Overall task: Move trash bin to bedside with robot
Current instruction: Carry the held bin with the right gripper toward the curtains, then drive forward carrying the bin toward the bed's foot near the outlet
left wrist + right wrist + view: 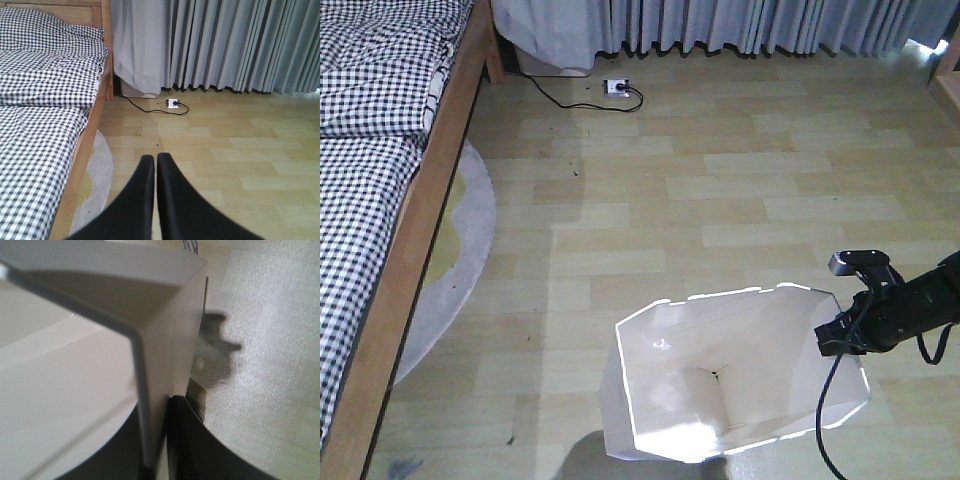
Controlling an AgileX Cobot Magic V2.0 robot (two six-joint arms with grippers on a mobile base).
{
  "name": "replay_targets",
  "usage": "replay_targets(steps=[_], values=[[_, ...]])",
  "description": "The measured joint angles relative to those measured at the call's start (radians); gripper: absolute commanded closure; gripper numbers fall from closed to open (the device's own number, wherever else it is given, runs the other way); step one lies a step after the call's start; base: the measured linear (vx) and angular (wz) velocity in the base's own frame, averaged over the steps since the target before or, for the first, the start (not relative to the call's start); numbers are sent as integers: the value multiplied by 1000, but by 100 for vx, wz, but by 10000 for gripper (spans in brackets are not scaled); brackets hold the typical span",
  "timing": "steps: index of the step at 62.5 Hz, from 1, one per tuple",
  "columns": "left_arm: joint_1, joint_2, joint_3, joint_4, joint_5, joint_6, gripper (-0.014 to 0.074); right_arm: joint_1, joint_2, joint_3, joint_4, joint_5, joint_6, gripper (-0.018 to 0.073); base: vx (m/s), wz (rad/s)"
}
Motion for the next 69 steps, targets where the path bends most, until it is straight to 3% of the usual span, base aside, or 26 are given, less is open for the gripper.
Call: replay_targets(steps=[69], values=[[0, 0, 0, 0, 0, 0, 602, 0, 0, 0, 0, 0, 0, 564, 29, 4]])
